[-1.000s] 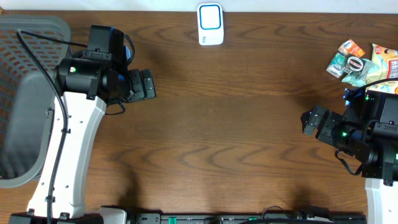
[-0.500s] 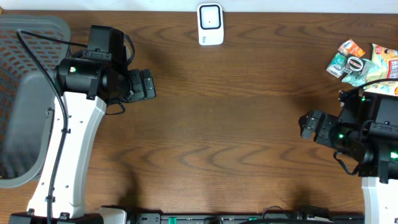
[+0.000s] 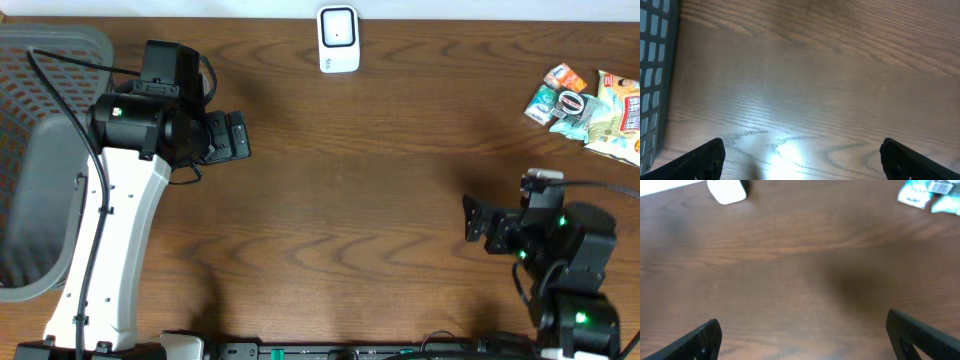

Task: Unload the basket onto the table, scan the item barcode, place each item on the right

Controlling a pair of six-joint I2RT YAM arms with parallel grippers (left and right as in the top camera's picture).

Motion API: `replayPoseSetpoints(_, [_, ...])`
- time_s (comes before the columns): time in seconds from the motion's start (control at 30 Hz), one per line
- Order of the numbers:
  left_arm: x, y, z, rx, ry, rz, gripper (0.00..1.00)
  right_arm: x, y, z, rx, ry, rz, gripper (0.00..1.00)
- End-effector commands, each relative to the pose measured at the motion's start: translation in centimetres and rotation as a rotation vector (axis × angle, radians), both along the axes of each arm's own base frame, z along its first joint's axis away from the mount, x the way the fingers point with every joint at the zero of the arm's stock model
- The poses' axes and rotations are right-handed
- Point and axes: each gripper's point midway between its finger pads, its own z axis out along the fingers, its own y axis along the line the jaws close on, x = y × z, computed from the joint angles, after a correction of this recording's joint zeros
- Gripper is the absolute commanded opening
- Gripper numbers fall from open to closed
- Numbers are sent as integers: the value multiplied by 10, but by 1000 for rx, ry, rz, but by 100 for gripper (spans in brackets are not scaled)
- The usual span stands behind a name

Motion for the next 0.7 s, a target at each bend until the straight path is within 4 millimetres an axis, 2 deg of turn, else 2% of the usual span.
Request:
replayPoseSetpoints(0.0, [1,2,1,6,-3,2,98,-6,12,-6,-13,-86,72,99])
replayPoseSetpoints(0.23, [1,2,1,6,-3,2,98,-8,22,-7,-36,-307,122,99])
replayPoseSetpoints(0.43, [1,2,1,6,-3,2,98,-9,31,4,-69,-502,149,99])
replayPoseSetpoints(0.67, [1,2,1,6,-3,2,98,-11,32,9,-95,-635,124,99])
